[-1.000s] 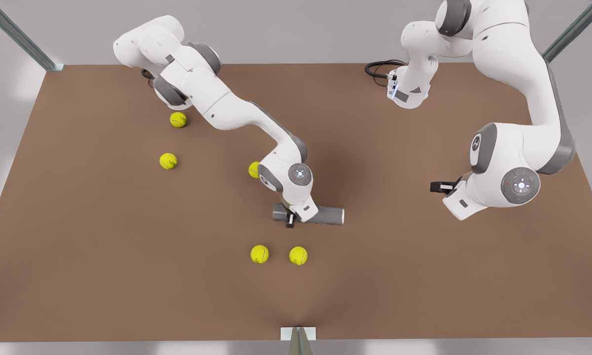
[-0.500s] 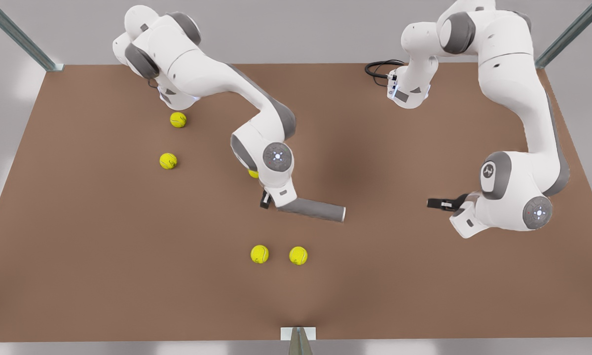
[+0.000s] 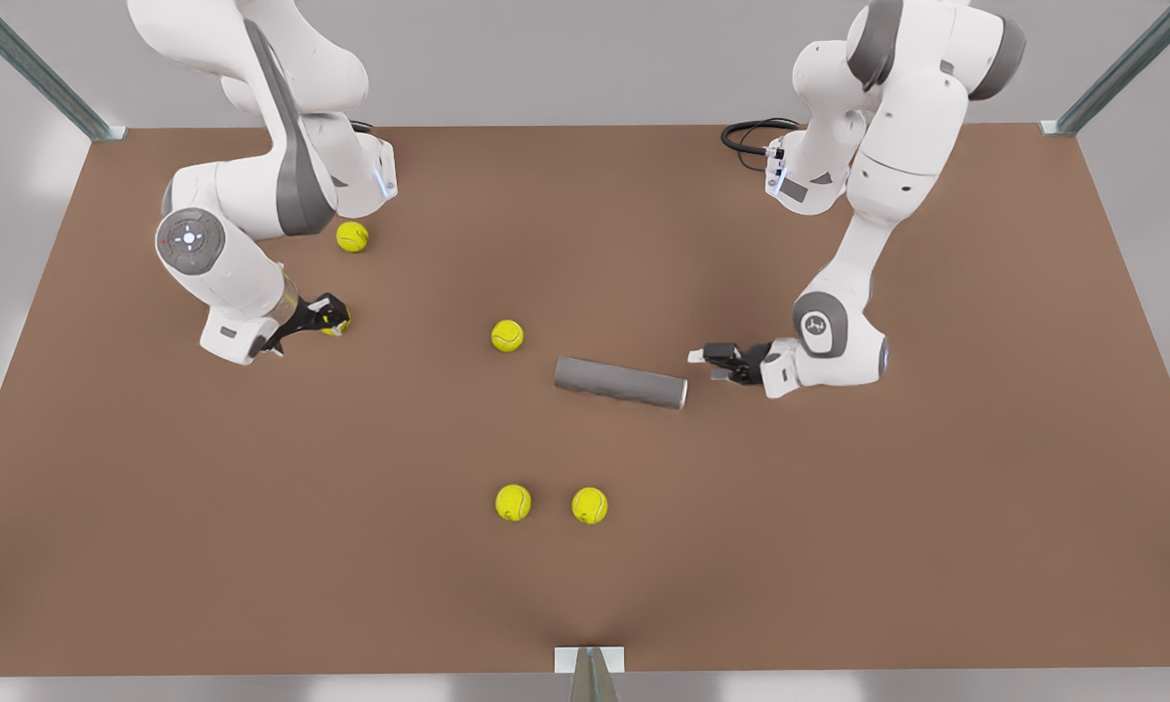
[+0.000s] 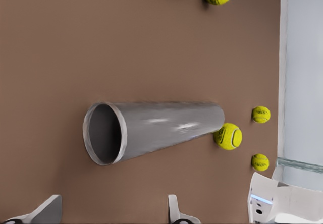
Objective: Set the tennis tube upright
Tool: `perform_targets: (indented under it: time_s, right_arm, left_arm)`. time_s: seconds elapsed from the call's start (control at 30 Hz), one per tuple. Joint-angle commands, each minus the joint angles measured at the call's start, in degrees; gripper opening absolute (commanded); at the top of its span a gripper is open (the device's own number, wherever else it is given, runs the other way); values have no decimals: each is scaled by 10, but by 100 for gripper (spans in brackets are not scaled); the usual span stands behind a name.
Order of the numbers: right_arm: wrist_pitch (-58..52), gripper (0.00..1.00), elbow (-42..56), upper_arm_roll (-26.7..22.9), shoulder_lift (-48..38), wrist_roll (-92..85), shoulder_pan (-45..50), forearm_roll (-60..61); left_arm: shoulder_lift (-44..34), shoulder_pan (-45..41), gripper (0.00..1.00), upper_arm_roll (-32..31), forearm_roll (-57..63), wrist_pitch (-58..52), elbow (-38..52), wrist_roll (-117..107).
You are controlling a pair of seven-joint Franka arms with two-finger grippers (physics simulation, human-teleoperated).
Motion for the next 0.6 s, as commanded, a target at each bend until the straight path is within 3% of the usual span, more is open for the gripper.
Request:
perform_targets:
  time_s: [0.0, 0.57]
  right_arm:
    - [1, 100, 0, 0, 0, 0, 3, 0]
    - [-6, 100, 41, 1, 31, 58, -18, -3]
  left_arm:
    - [3, 1, 100, -4, -75, 0, 0, 2]
    - [33, -8, 100, -26, -127, -2, 2, 54]
